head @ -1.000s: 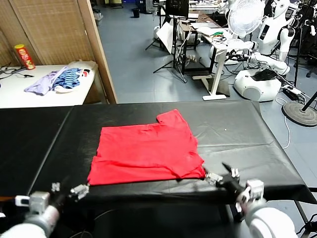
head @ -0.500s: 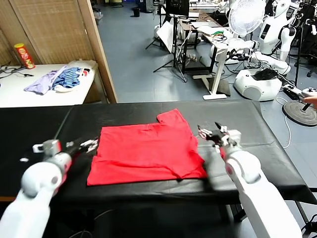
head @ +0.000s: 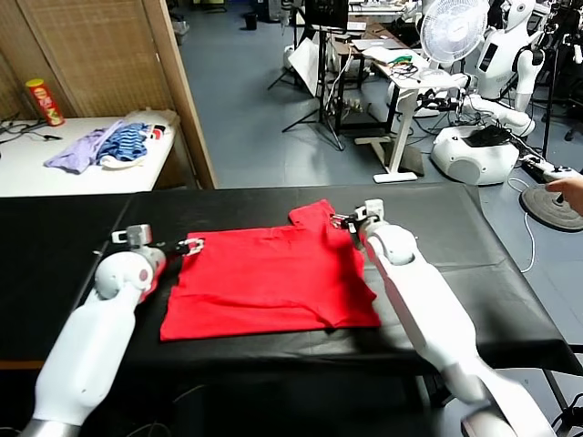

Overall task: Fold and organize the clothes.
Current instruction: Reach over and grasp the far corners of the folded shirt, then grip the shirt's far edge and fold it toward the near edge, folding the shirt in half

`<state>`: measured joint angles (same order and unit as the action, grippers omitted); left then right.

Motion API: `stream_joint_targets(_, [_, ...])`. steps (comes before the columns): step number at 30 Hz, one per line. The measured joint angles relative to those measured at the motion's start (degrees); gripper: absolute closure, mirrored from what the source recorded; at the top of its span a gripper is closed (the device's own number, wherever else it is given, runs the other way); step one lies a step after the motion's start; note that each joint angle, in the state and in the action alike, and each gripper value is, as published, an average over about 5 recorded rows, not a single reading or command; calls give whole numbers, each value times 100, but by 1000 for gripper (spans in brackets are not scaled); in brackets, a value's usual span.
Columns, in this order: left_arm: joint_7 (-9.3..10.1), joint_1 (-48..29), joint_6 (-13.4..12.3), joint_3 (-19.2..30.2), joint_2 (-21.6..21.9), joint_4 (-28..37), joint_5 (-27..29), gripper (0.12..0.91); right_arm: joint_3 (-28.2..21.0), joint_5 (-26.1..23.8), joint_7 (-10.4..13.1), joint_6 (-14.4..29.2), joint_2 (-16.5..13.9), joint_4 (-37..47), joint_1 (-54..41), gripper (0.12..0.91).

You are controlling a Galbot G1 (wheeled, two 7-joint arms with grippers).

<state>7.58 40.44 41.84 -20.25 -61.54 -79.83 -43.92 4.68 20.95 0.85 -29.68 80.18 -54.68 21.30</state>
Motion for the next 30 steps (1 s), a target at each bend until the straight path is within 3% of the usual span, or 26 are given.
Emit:
stream_joint_targets(4, [-15, -124, -75, 19, -71, 215, 33, 232, 7, -35, -29, 11, 142, 221, -43, 251])
stream_joint_targets(8, [-76, -185, -143, 18, -116, 376, 27, 288, 17, -29, -89, 24, 231, 328, -65, 405])
stream_joint_targets(15, [-171, -172, -184, 3, -80, 365, 1, 663, 105, -17, -93, 182, 273, 349, -5, 791])
stream_joint_targets(18, [-201, -176, -217, 0, -70, 349, 3, 817, 168, -2, -79, 322, 270, 295, 56, 890])
stream_joint_targets(21, [-236, -183, -273, -7, -81, 327, 19, 898, 251, 23, -53, 448, 241, 203, 128, 902])
stream_joint_targets(30, [-310, -96, -400, -105, -71, 104, 85, 905, 368, 352, -65, 375, -79, -829, 558, 902])
